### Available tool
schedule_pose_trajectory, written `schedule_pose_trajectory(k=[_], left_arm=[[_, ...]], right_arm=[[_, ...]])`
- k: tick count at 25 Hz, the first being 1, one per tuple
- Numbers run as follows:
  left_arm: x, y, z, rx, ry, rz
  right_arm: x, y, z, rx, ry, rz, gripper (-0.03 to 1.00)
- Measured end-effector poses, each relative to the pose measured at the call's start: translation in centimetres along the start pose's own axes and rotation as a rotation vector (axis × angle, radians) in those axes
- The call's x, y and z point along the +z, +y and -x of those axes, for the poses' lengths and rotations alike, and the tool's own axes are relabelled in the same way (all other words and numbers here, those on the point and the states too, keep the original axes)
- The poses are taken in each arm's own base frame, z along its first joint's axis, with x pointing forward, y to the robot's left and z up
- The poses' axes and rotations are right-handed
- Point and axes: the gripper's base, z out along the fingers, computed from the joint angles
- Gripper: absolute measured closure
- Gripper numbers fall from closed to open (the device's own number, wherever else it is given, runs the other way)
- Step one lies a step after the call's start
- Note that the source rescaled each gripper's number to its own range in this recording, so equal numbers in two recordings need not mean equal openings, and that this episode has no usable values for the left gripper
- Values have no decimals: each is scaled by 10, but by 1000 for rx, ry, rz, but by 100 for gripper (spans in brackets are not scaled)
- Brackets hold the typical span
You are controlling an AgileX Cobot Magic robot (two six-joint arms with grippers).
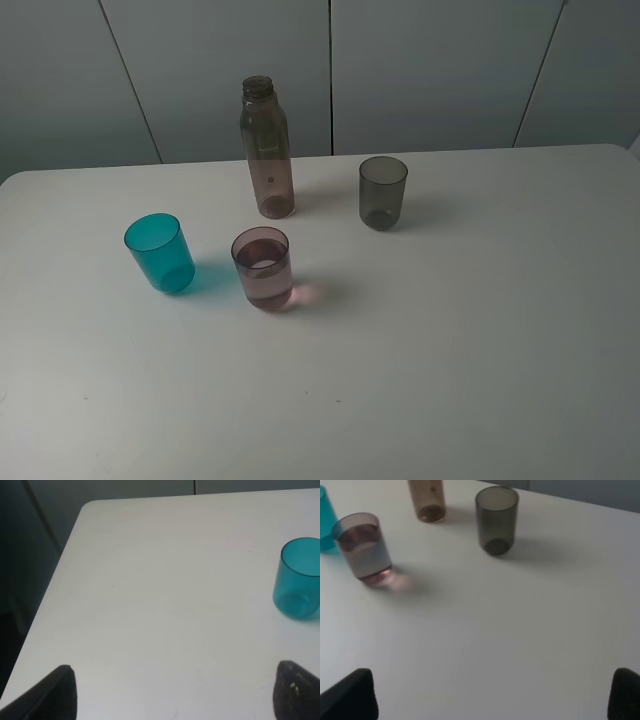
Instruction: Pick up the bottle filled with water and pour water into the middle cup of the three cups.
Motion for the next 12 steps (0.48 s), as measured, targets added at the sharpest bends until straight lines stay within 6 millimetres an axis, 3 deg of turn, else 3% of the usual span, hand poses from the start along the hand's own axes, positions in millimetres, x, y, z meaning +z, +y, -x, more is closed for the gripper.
schedule_pose_trajectory(k=[5,12], left_arm=[[0,0,0,0,0,0],[0,0,0,0,0,0]], right_arm=[[-1,0,-1,111,-9,-199,-3],[-2,5,-2,170,-29,-313,-3]])
